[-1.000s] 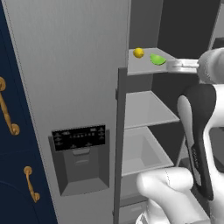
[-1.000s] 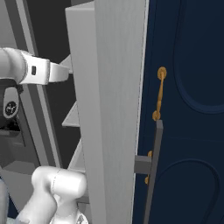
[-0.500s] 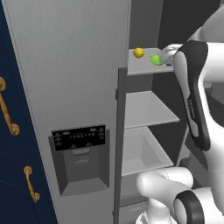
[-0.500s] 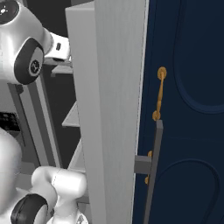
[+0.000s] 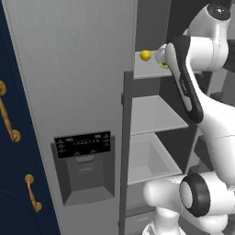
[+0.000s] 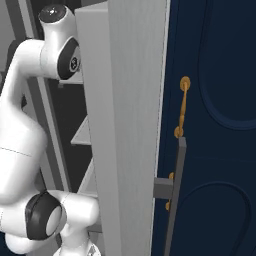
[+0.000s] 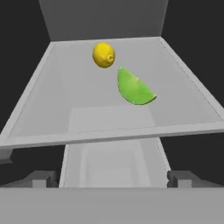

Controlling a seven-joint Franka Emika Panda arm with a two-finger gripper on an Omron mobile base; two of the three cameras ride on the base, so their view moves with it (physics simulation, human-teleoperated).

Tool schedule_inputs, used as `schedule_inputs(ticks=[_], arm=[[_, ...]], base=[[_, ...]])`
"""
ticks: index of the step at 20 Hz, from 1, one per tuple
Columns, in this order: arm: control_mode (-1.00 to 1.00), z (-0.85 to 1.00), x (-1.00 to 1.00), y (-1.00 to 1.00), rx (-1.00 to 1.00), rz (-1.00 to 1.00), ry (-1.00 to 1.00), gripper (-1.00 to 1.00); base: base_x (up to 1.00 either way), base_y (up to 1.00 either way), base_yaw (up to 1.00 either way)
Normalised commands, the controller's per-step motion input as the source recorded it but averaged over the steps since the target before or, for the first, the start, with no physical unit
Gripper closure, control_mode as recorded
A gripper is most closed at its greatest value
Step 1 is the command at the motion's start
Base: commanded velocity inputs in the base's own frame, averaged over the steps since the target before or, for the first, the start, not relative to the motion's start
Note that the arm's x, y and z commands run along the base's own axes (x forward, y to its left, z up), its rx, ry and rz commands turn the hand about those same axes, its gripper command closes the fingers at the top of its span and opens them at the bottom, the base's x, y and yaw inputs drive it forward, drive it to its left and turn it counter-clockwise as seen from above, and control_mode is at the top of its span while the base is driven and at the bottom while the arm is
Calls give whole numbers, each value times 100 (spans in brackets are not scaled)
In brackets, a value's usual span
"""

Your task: Grab a lemon wedge from the fridge and one ice cube from the ice bowl, and put them in the glass of lemonade.

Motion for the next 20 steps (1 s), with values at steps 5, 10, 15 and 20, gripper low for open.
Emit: schedule_inputs(ticks=[5,10,15,20], arm=[[-100,-2,71,-23,0,5,-20,-100],[-100,0,99,-10,0,8,10,-100],[-100,-19,67,0,-10,9,30,-100],[-100,0,52,0,-13,3,12,-100]], base=[[0,0,0],[0,0,0],[0,0,0],[0,0,0]])
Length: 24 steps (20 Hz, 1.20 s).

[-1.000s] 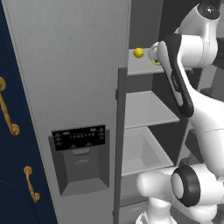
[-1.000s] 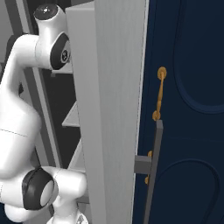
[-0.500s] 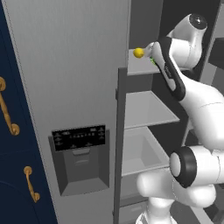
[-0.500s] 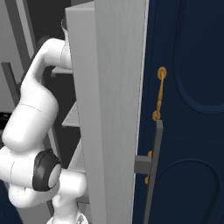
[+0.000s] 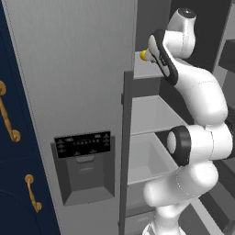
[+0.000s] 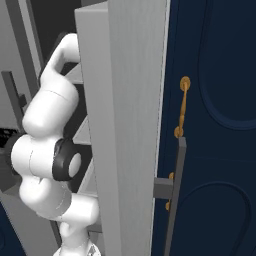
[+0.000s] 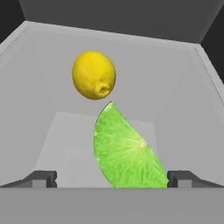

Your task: Grab a lemon wedge from the fridge and one ice cube from the ice bowl, and put them in the glass of lemonade.

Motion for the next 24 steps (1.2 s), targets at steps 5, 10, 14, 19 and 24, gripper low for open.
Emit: schedule_inputs(ticks=[5,10,14,19,24], arm=[[-100,24,-13,0,-3,0,-2,-100],[-100,-15,-5,-4,0,1,-7,-100],[-100,-17,22,-23,0,6,1,-100],[-100,-7,7,-5,0,13,7,-100],[-100,-25,19,0,0,23,12,-100]], base=[[0,0,0],[0,0,0],[0,0,0],[0,0,0],[0,0,0]])
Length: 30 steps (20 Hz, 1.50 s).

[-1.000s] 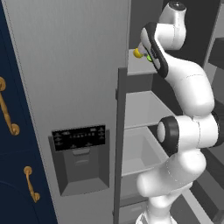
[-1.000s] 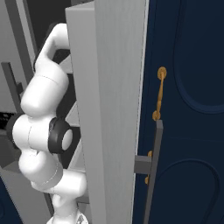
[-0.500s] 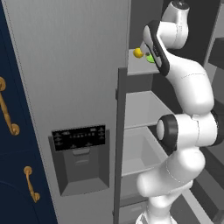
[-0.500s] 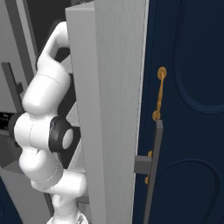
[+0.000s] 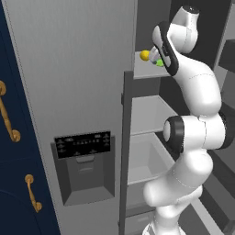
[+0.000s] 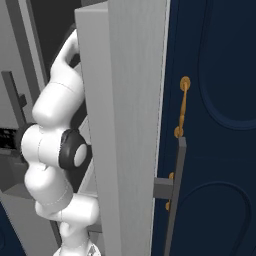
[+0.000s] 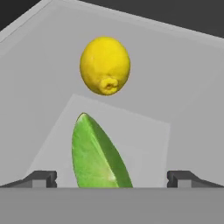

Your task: Grab a lemon wedge from the fridge and one ice cube from the ice bowl, and put them in the glass of lemonade.

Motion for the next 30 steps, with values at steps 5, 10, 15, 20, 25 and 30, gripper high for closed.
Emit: schedule_inputs(ticks=[5,10,15,20,25,30], arm=[[-100,-1,29,0,0,16,5,-100],[-100,-3,11,0,0,11,6,-100],[-100,-35,0,9,0,6,6,-100],[-100,-5,0,18,0,2,-2,100],[-100,-1,-11,26,0,0,0,100],[-100,-3,-19,17,0,-2,2,100]], base=[[0,0,0],[0,0,0],[0,0,0],[0,0,0],[0,0,0],[0,0,0]])
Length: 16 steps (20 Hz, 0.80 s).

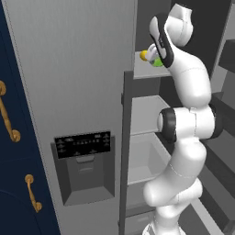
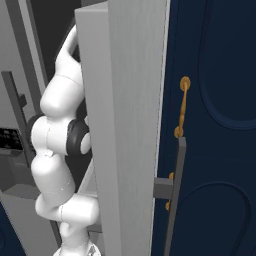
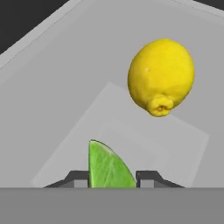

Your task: Grab a lemon wedge from the fridge and one ice cube from the ice bowl, and put them in the glass of lemonade.

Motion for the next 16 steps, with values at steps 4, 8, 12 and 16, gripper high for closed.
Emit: schedule_inputs(ticks=[4,8,12,16], arm=[[-100,0,-53,5,0,-10,6,100],[-100,0,-85,4,0,-23,0,100],[-100,-2,-68,39,0,-30,3,100],[-100,-30,-81,39,0,-28,2,100]], base=[[0,0,0],[0,0,0],[0,0,0],[0,0,0]])
